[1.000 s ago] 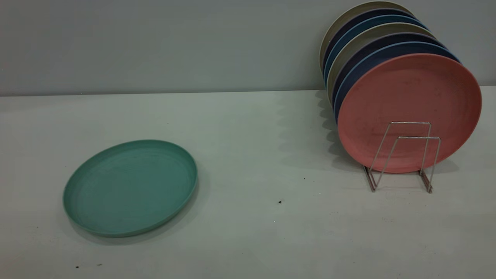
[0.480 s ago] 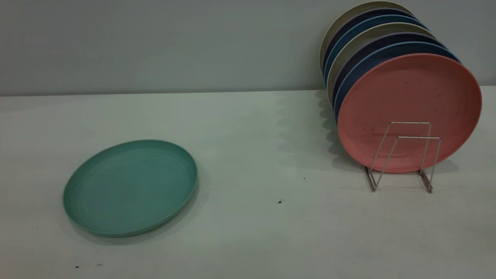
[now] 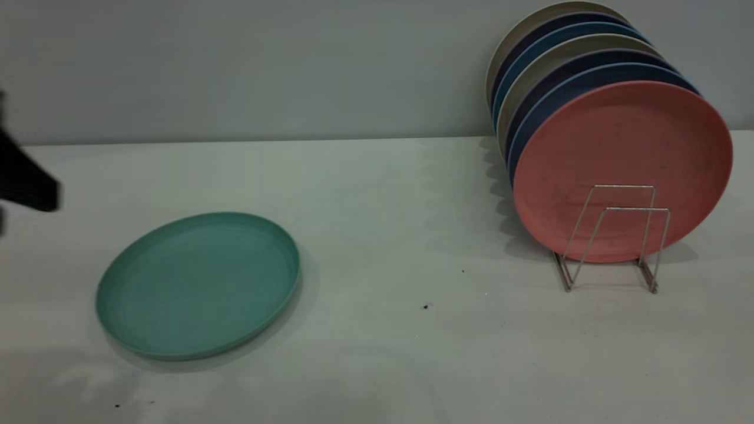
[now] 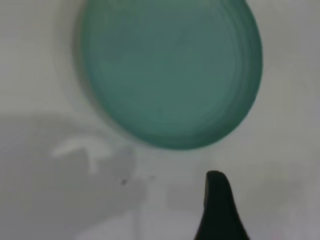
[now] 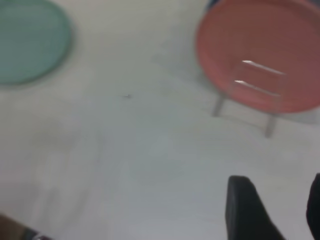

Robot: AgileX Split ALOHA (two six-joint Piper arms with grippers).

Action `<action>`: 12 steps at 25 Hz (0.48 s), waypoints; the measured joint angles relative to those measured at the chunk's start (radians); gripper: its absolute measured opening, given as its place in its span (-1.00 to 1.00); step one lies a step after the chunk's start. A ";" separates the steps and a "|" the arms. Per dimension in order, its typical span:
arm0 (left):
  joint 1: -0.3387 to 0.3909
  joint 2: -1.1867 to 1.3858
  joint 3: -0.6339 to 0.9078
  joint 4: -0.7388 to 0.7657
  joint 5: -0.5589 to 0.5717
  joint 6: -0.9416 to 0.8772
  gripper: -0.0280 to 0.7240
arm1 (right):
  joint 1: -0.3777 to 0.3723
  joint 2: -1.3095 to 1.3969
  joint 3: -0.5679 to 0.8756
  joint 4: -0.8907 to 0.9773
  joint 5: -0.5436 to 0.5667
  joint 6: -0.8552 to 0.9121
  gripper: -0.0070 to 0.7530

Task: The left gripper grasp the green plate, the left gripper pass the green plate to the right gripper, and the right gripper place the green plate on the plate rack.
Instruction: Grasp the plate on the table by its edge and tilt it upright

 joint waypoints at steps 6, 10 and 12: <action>0.048 0.245 -0.099 -0.325 -0.008 0.286 0.47 | 0.000 0.127 0.000 0.179 -0.022 -0.150 -0.11; 0.153 0.380 -0.110 -0.525 0.025 0.480 0.47 | 0.000 0.158 0.000 0.212 -0.040 -0.177 -0.11; 0.194 0.435 -0.111 -0.607 0.040 0.569 0.47 | 0.000 0.161 0.000 0.215 -0.047 -0.183 -0.11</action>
